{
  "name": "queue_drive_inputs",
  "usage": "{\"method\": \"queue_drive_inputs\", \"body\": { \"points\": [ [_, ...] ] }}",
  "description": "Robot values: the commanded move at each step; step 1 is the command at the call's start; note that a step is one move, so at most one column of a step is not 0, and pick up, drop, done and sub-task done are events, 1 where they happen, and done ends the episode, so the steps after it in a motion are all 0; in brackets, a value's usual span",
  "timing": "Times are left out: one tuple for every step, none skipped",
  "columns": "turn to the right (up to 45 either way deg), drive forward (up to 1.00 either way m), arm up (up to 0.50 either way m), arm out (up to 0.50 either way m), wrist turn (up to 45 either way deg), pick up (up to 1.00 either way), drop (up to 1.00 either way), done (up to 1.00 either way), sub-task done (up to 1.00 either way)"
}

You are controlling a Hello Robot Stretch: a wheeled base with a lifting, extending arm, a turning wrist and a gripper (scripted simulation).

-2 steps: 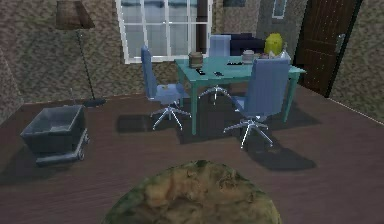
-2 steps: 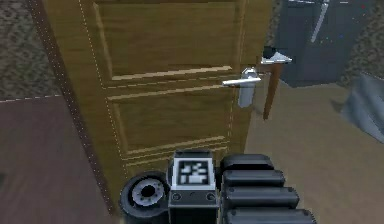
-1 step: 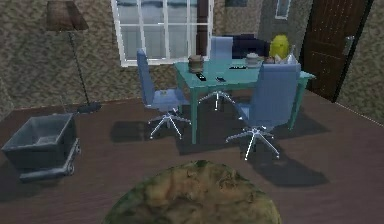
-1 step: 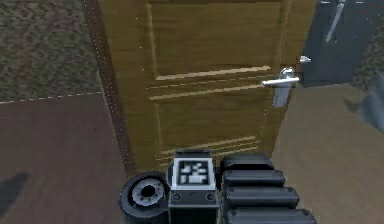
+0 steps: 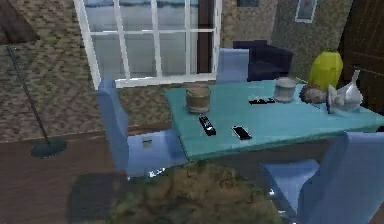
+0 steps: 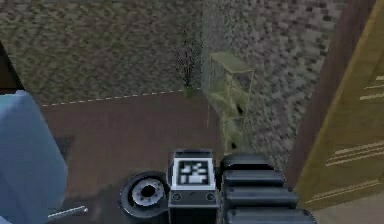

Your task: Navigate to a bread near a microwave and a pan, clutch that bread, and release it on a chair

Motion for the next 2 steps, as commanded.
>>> {"method": "queue_drive_inputs", "body": {
  "points": [
    [9.0,0.00,0.00,0.00,0.0,0.00,0.00,0.00,0.00],
    [0.0,0.20,0.00,0.00,0.0,0.00,0.00,0.00,0.00]
  ]
}}
